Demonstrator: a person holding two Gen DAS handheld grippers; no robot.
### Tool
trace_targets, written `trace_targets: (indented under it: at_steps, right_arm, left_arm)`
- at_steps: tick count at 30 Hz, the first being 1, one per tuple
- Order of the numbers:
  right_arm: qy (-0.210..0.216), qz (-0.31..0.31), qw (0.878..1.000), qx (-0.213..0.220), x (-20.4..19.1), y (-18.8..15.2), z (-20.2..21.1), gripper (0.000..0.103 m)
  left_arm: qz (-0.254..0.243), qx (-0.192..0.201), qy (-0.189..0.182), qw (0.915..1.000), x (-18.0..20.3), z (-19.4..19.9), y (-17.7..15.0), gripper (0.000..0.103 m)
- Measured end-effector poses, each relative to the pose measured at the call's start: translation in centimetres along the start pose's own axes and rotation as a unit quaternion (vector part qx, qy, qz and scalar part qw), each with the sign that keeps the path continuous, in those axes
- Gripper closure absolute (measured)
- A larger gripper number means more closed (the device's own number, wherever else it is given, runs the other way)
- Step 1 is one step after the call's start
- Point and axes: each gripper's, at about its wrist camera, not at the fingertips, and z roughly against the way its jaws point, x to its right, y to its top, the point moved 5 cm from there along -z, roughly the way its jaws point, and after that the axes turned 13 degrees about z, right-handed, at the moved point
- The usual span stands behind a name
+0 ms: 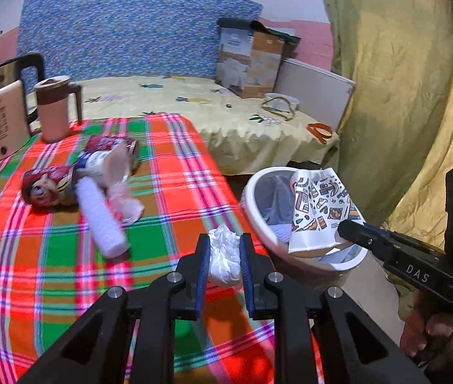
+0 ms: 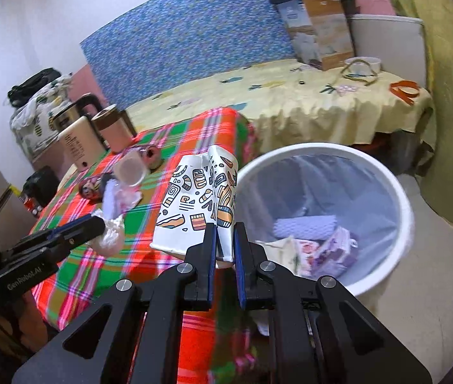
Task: Collect trash
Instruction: 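Carry the paper cup and plastic wrap over the white bin and release both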
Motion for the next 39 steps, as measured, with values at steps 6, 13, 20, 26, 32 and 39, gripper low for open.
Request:
trace_targets:
  at_steps: [6, 13, 20, 26, 32, 39]
  right_arm:
    - [-0.022, -0.024, 0.999, 0.003, 2.8, -0.6, 0.6, 0.090]
    - [-0.037, -0.042, 0.998, 0.002, 4.7, -0.9, 0.7, 0.090]
    - [-0.055, -0.051, 0.997, -0.004, 6.3, -1.3, 0.5, 0.090]
    - [-0.065, -0.053, 0.996, -0.012, 7.3, -1.7, 0.3, 0.090]
    - [-0.075, -0.051, 0.996, -0.026, 7.9, -2.2, 0.1, 0.090]
    - [-0.087, -0.052, 0.994, -0.047, 8.5, -2.9, -0.2, 0.090]
  left_arm:
    - [-0.019, -0.007, -0.015, 0.9997, 2.4, -1.4, 0.2, 0.083]
    - [-0.035, -0.019, -0.030, 0.9988, 4.8, -3.1, 0.5, 0.083]
    - [-0.044, -0.032, -0.050, 0.9973, 6.9, -4.8, 0.4, 0.083]
    - [-0.051, -0.043, -0.061, 0.9959, 8.1, -6.1, 0.4, 0.083]
    - [-0.054, -0.058, -0.065, 0.9947, 8.8, -7.6, -0.2, 0.083]
    - [-0.053, -0.080, -0.066, 0.9932, 9.0, -9.5, -0.9, 0.083]
